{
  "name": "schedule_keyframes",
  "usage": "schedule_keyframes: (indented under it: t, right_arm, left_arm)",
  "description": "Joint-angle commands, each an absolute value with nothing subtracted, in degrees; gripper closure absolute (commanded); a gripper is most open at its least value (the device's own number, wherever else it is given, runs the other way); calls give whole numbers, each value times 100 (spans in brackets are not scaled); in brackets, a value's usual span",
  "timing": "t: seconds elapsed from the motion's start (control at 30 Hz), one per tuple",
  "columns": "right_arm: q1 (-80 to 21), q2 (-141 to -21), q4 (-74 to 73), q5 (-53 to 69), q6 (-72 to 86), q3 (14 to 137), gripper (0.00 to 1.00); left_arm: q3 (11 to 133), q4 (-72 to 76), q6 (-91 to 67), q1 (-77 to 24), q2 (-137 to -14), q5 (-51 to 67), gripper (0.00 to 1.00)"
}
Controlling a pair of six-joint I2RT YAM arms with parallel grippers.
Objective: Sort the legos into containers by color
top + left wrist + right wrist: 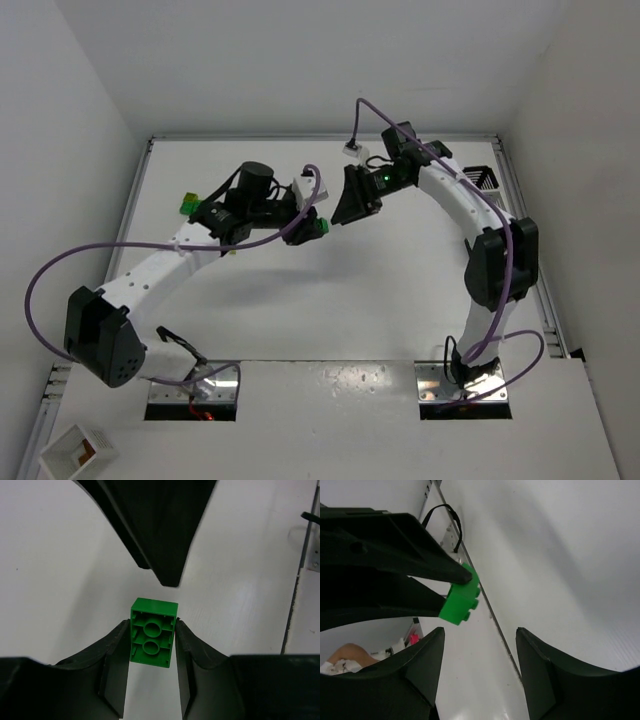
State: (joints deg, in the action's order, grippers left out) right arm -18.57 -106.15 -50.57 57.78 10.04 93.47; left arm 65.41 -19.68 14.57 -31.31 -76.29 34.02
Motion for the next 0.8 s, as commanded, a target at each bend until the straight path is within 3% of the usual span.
schedule_keyframes:
  t: [0.0, 0.77]
  right_arm:
    - [-2004, -10626, -4966, 5687, 1081, 9633, 40]
    - [-2496, -11329, -4808, 5818, 1424, 9958, 40]
  left_arm:
    - [6837, -1696, 1002, -3234, -7743, 2787, 90]
    - [6680, -1591, 1055, -3393, -7699, 2961, 89]
